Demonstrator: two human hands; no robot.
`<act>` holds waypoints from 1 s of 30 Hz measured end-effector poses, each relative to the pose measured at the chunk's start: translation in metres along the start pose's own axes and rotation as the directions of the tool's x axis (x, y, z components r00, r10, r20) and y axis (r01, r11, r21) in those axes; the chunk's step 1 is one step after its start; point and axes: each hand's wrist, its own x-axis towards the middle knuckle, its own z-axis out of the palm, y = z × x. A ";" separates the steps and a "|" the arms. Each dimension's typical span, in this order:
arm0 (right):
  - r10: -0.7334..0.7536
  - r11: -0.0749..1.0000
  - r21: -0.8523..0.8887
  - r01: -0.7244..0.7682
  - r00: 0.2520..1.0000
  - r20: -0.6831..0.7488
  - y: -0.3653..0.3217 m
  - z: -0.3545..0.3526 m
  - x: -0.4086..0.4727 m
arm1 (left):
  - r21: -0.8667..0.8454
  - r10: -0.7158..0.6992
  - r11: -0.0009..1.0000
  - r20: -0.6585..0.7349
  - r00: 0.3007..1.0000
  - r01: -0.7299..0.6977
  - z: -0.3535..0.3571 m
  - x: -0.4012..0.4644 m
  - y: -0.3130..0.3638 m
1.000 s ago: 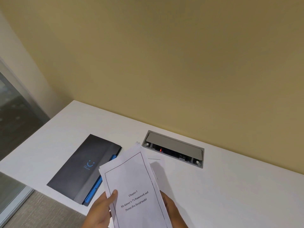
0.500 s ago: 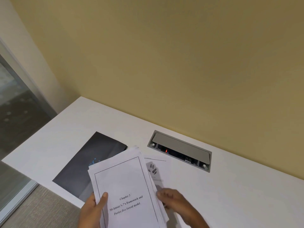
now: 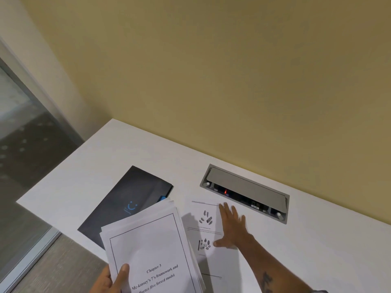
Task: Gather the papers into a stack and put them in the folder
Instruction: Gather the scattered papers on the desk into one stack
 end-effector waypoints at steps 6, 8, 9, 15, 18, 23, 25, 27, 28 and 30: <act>0.000 1.000 0.017 0.001 0.996 -0.084 0.006 0.019 0.001 | -0.009 -0.014 1.000 -0.040 0.999 0.014 0.009 0.008 -0.001; 0.013 0.995 0.097 -0.001 0.993 -0.115 0.004 0.025 -0.001 | 0.023 0.007 1.000 -0.020 1.000 -0.007 0.015 0.009 0.003; 0.026 0.989 0.147 -0.006 0.991 -0.135 0.003 0.029 -0.003 | 0.042 0.020 0.999 -0.010 1.000 -0.020 0.017 0.008 0.006; 0.239 0.858 0.494 -0.139 0.960 -0.146 0.006 0.053 -0.020 | 0.144 0.091 0.985 0.007 0.996 -0.091 0.036 0.006 0.023; 0.310 0.700 0.700 -0.138 0.942 -0.124 0.014 0.058 -0.028 | 0.217 0.152 0.963 0.057 0.987 -0.161 0.041 0.003 0.035; 0.382 0.540 0.838 -0.075 0.909 -0.165 0.038 0.059 -0.043 | 0.280 0.143 0.946 0.099 0.985 -0.165 0.053 0.003 0.048; 0.369 0.453 0.891 -0.041 0.918 -0.145 0.044 0.054 -0.053 | 0.273 0.124 0.949 0.145 0.982 -0.161 0.060 0.002 0.053; 0.347 0.411 0.911 -0.015 0.927 -0.141 0.049 0.049 -0.064 | 0.288 0.116 0.943 0.189 0.975 -0.168 0.068 0.003 0.057; 0.341 0.368 0.930 -0.007 0.931 -0.129 0.050 0.046 -0.070 | 0.301 0.105 0.940 0.198 0.975 -0.162 0.072 0.003 0.059; 0.309 0.241 0.970 0.030 0.945 -0.106 0.050 0.042 -0.081 | 0.332 0.065 0.933 0.223 0.973 -0.139 0.082 0.005 0.058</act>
